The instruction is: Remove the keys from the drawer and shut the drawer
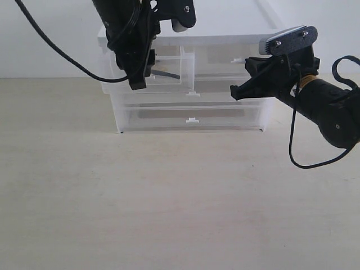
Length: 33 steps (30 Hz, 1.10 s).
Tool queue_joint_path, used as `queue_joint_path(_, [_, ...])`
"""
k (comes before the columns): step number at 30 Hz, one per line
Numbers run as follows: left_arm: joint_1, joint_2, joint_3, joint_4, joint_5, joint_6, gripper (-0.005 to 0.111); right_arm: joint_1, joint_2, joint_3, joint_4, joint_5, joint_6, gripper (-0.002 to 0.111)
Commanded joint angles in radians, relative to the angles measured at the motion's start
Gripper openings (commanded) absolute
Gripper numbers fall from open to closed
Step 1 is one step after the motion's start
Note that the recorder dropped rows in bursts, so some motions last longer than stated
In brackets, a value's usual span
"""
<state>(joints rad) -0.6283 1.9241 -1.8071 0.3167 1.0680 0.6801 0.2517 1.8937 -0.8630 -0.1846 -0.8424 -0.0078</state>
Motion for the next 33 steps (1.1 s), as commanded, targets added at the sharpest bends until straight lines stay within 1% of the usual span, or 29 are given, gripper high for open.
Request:
queue_joint_path(1, [0.003, -0.039, 0.003, -0.015, 0.008, -0.014, 0.043, -0.013, 0.003, -0.026, 0.063, -0.044, 0.000, 0.000])
queue_joint_path(6, [0.003, -0.032, 0.003, -0.015, -0.002, -0.014, 0.043, -0.013, 0.003, -0.026, 0.063, -0.044, 0.000, 0.000])
queue_joint_path(13, [0.003, 0.004, 0.003, 0.012, -0.071, -0.006, 0.043, -0.013, 0.003, -0.026, 0.063, -0.044, 0.002, 0.000])
queue_joint_path(19, [0.003, 0.039, 0.003, 0.017, -0.073, -0.006, 0.043, -0.013, 0.003, -0.026, 0.063, -0.044, 0.002, 0.000])
queue_joint_path(26, [0.035, 0.059, 0.003, 0.028, -0.081, -0.006, 0.042, -0.013, 0.003, -0.026, 0.063, -0.044, 0.000, 0.000])
queue_joint_path(27, [0.039, 0.059, 0.003, 0.024, -0.079, -0.011, 0.040, -0.013, 0.003, -0.026, 0.063, -0.044, 0.000, 0.000])
queue_joint_path(28, [0.040, 0.059, 0.003, 0.024, -0.073, -0.014, 0.035, -0.013, 0.003, -0.026, 0.063, -0.044, 0.000, 0.000])
queue_joint_path(30, [0.042, 0.059, 0.003, 0.024, -0.064, -0.014, 0.022, -0.013, 0.003, -0.026, 0.063, -0.044, 0.000, 0.000])
queue_joint_path(32, [0.042, 0.059, 0.003, 0.019, -0.064, -0.014, 0.006, -0.013, 0.003, -0.026, 0.063, -0.044, 0.000, 0.000])
queue_joint_path(33, [0.042, 0.059, 0.003, 0.019, -0.064, -0.009, 0.004, -0.013, 0.003, -0.026, 0.063, -0.044, -0.002, 0.000])
